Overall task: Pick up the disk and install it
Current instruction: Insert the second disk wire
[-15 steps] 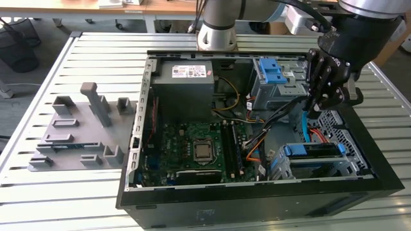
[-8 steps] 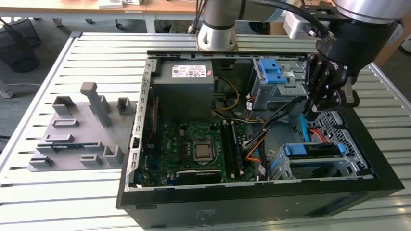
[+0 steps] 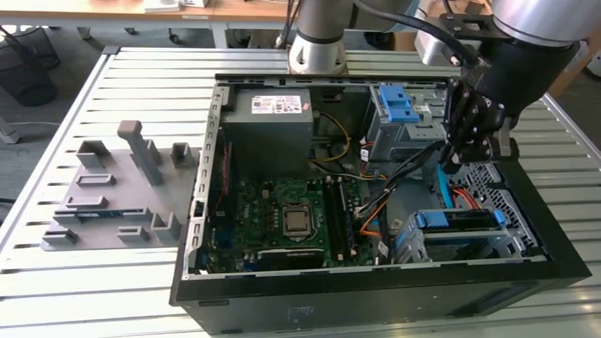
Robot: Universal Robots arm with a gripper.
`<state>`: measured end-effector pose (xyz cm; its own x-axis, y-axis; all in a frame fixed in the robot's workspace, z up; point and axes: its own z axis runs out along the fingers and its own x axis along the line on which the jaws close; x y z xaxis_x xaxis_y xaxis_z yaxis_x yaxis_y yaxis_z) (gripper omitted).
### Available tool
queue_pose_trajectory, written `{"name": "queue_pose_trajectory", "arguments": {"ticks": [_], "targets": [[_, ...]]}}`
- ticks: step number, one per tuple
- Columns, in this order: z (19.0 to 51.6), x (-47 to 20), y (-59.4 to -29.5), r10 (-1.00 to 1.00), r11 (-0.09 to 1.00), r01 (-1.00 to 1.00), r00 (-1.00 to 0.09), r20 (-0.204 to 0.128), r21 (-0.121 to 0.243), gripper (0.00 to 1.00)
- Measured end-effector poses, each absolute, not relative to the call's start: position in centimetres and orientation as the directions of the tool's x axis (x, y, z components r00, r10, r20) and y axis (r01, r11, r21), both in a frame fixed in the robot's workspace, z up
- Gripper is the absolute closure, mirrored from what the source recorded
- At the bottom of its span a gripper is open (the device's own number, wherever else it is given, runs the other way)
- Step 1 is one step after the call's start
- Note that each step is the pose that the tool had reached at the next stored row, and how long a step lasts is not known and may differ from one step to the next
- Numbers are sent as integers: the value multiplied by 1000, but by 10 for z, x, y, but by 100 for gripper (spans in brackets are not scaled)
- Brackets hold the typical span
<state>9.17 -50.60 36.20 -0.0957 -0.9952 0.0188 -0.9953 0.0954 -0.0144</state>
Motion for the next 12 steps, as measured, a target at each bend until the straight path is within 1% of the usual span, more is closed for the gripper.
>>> {"name": "queue_pose_trajectory", "arguments": {"ticks": [4,12], "targets": [[361,92,-515,-995,95,-995,-96,19,-14,84],[360,92,-519,-995,95,-995,-96,19,-14,84]]}}
